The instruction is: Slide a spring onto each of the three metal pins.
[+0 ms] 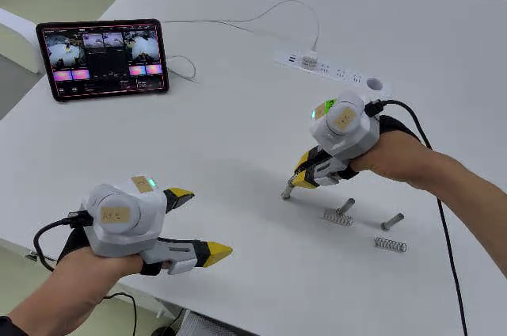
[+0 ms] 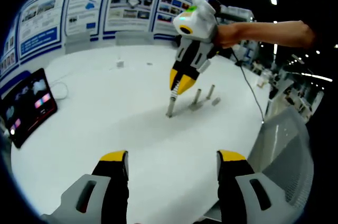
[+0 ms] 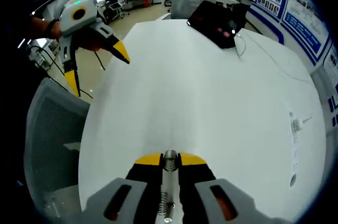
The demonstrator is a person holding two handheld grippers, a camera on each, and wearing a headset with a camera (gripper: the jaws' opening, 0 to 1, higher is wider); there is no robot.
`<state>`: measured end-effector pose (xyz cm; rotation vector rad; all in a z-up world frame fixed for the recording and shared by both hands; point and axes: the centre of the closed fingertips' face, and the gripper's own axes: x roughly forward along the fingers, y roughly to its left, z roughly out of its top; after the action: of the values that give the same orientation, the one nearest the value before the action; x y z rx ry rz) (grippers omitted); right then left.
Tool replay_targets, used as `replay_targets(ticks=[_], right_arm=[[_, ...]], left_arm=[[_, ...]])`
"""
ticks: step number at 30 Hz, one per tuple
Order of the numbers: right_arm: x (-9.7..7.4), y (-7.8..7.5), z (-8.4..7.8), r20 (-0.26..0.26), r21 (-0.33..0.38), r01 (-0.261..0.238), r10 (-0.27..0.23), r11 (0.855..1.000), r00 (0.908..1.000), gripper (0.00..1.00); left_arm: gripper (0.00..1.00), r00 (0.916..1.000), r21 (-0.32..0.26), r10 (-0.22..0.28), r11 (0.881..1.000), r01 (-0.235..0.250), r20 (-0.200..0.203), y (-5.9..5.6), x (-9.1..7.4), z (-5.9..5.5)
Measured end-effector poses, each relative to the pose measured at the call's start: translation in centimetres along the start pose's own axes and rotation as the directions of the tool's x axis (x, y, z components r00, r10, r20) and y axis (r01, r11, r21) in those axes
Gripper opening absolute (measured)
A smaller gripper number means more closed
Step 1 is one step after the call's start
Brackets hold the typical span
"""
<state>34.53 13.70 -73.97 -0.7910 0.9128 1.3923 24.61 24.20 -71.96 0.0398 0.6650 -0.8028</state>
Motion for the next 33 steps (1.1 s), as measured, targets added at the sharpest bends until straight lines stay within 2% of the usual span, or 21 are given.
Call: replay_targets(ticks=[17, 33], right_arm=[[1.8, 0.1, -0.2, -0.032, -0.036, -0.005, 0.004, 0.999, 0.9995, 0.13], [3.6, 0.1, -0.8, -0.052, -0.055, -0.019, 0.016, 0.998, 0.9985, 0.13]], left_arm=[[0.69, 1.0000, -0.009, 0.003, 1.000, -0.002, 0.003, 0.2, -0.2, -0.1], [0.68, 0.9997, -0.025, 0.026, 0.999, -0.026, -0.003, 1.0, -1.1, -0.6]])
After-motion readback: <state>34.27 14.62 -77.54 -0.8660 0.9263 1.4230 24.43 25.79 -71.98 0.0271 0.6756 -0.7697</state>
